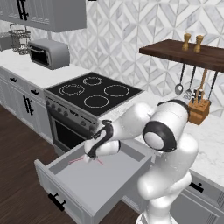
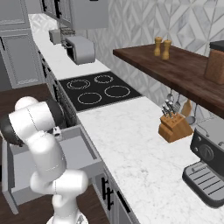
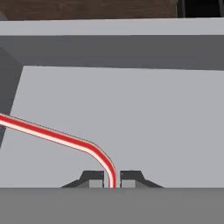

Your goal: Take a straw from the drawer in front and place it inside the glass cup on the dining counter.

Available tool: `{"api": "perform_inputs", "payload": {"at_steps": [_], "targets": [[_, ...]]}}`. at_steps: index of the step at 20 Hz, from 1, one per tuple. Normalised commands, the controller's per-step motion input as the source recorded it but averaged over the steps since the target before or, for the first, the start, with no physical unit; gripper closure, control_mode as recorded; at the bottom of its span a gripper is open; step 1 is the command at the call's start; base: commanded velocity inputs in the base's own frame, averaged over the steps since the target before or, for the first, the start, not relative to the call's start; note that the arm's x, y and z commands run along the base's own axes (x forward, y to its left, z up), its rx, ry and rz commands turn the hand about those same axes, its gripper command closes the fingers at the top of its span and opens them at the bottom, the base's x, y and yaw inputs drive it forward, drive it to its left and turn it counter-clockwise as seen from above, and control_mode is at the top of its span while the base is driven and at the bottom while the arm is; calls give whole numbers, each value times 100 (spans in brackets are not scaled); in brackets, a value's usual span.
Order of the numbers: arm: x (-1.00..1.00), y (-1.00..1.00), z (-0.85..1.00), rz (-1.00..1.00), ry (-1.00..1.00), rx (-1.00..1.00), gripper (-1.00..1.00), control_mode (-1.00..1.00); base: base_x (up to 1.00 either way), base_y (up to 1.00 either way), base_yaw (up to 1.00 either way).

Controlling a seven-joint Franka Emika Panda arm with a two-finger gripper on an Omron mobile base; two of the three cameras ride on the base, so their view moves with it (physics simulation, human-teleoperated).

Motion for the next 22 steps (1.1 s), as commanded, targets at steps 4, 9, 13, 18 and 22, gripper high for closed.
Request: {"api": "perform_inputs", "payload": {"at_steps": [4, 9, 13, 18, 22], "targets": [[2, 0, 100, 0, 8, 11, 100, -100, 0, 0, 0], [25, 2, 100, 0, 9, 3, 100, -100, 0, 0, 0], [41, 24, 100, 0, 6, 0, 100, -100, 0, 0, 0], [36, 28, 100, 0, 6, -1, 100, -100, 0, 0, 0], [-6, 0, 100, 0, 0, -8, 100, -100, 0, 0, 0]]}}
